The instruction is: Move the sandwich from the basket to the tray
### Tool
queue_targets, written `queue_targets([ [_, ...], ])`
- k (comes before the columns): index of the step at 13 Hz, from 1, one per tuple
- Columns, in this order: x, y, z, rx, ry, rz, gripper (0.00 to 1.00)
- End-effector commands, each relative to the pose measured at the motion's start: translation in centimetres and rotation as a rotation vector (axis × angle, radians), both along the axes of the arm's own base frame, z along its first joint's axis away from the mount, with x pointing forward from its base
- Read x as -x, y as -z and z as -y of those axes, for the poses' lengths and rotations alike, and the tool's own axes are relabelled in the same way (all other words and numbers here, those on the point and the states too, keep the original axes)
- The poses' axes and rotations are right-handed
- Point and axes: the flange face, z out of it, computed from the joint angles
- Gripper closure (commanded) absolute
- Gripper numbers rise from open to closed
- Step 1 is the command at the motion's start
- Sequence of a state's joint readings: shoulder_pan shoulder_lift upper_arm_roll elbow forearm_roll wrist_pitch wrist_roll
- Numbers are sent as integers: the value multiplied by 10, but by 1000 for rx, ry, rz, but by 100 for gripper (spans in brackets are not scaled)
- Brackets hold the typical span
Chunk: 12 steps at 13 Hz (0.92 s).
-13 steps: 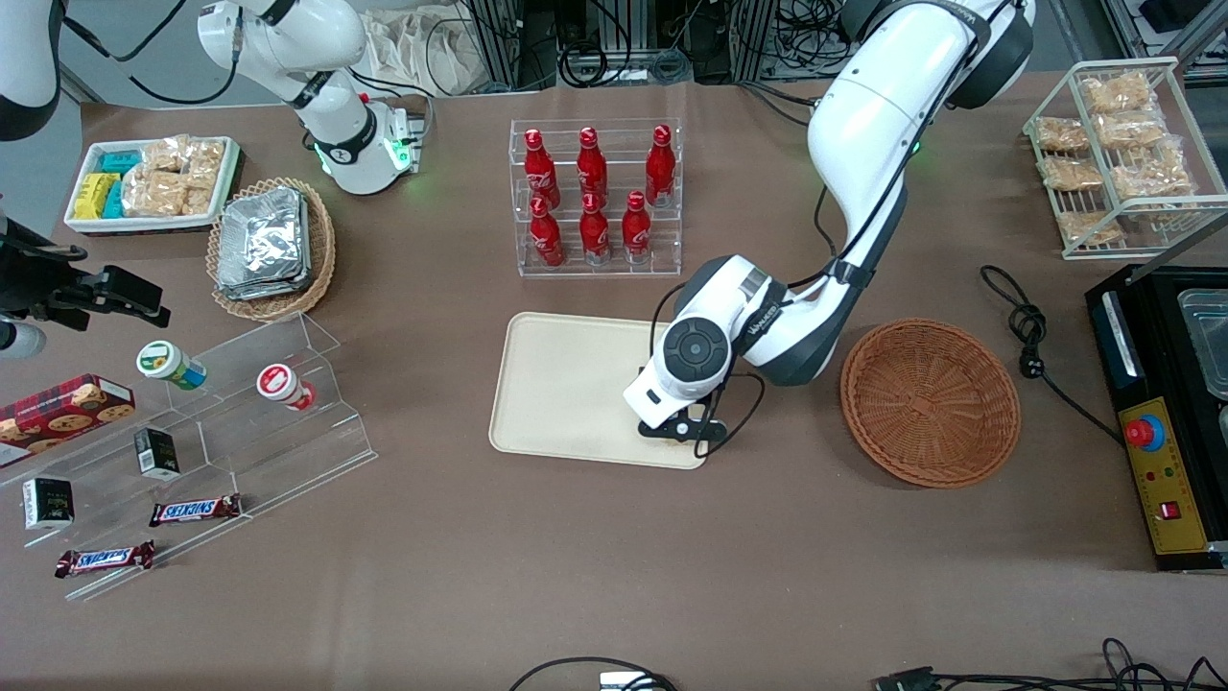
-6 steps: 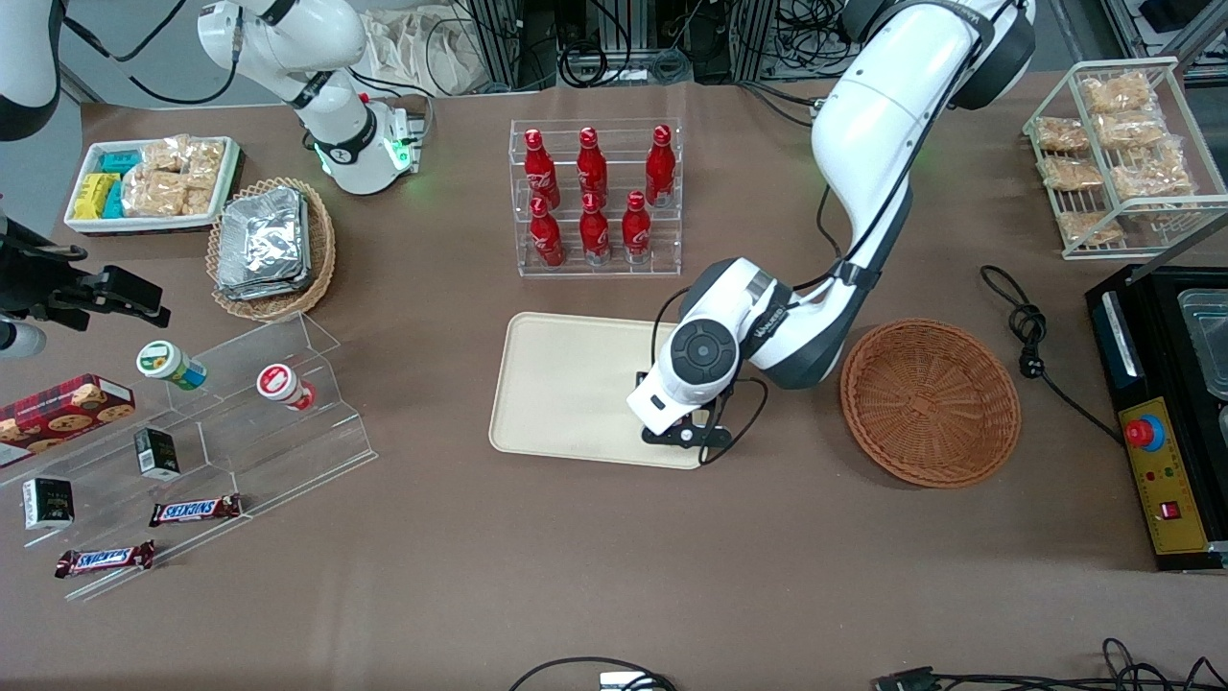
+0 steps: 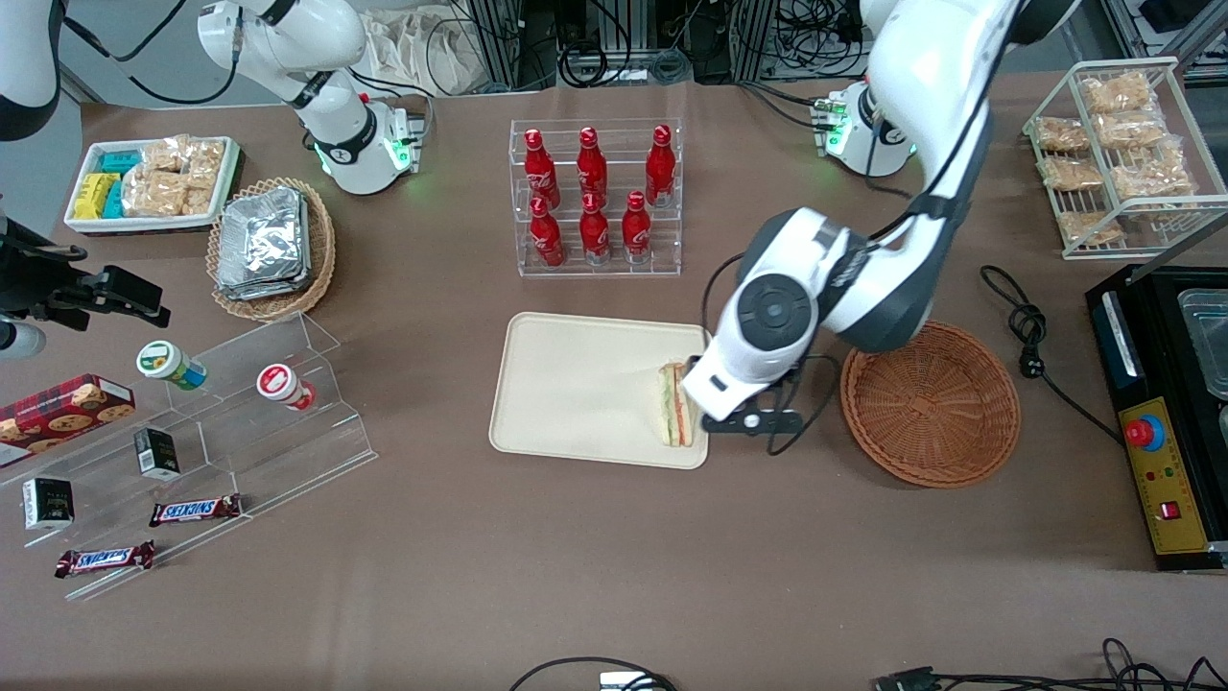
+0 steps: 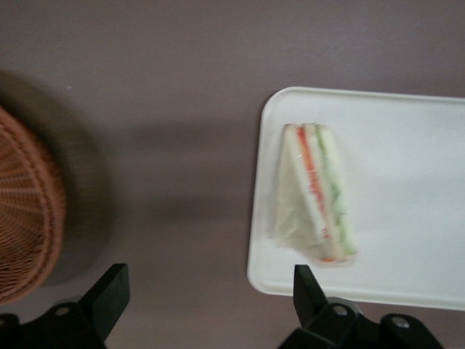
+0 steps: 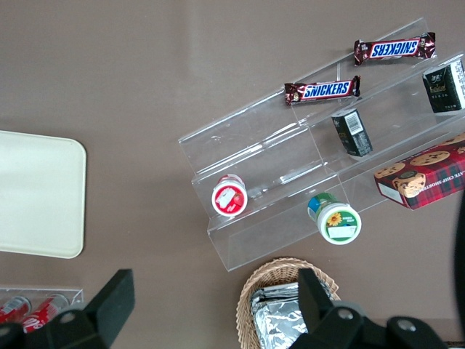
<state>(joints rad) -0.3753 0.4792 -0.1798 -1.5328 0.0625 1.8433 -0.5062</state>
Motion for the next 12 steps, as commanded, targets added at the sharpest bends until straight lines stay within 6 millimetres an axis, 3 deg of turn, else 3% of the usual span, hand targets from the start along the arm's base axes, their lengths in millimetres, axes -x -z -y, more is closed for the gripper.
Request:
queue_targets([
  [1, 43, -14, -83, -8, 50, 20, 0],
  [3, 58, -29, -139, -8, 60, 33, 0],
  [4, 53, -44, -170, -15, 12, 35, 0],
  [8, -2, -119, -305, 9, -157, 9, 0],
  [10, -11, -150, -314, 8, -170, -13, 0],
  [12, -12, -150, -314, 9, -168, -9, 0],
])
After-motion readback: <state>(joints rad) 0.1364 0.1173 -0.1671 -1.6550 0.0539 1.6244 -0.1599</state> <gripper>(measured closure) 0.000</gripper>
